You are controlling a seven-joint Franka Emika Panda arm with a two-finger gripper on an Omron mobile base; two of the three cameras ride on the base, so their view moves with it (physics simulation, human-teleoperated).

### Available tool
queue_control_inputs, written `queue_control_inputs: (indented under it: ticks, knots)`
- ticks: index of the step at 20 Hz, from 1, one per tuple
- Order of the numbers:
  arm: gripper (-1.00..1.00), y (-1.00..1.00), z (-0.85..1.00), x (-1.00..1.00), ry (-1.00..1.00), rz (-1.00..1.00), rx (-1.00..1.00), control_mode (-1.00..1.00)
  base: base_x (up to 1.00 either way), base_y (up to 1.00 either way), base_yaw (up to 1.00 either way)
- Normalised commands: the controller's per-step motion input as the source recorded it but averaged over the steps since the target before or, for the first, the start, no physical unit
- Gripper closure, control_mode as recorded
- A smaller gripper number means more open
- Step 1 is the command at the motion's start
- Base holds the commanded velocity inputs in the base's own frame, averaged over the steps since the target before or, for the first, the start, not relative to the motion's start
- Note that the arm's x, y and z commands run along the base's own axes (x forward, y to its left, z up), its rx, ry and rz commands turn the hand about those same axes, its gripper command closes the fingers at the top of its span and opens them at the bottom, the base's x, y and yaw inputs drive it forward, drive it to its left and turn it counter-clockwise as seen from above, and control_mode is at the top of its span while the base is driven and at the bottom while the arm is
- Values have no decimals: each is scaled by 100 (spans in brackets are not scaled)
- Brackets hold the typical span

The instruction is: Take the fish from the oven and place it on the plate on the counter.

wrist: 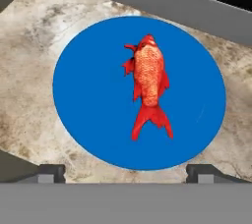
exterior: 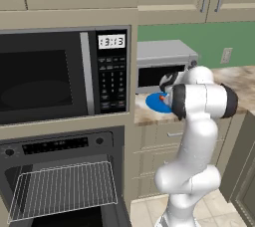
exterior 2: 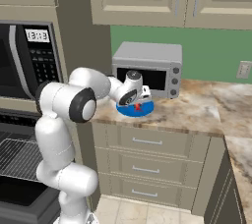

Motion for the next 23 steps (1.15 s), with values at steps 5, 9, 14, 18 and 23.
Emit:
queue_control_inputs:
  ticks: [5,9,14,18,23]
  knots:
    - [-100,0,98,-79,-32,0,12,-100,0,0,0]
    - [-100,4,100,-91,-26,0,21,-100,0,0,0]
    - [-100,25,97,-93,-20,0,22,-100,0,0,0]
    - [-100,46,100,-78,-13,0,19,-100,0,0,0]
    - [-100,17,100,-89,-9,0,7,-100,0,0,0]
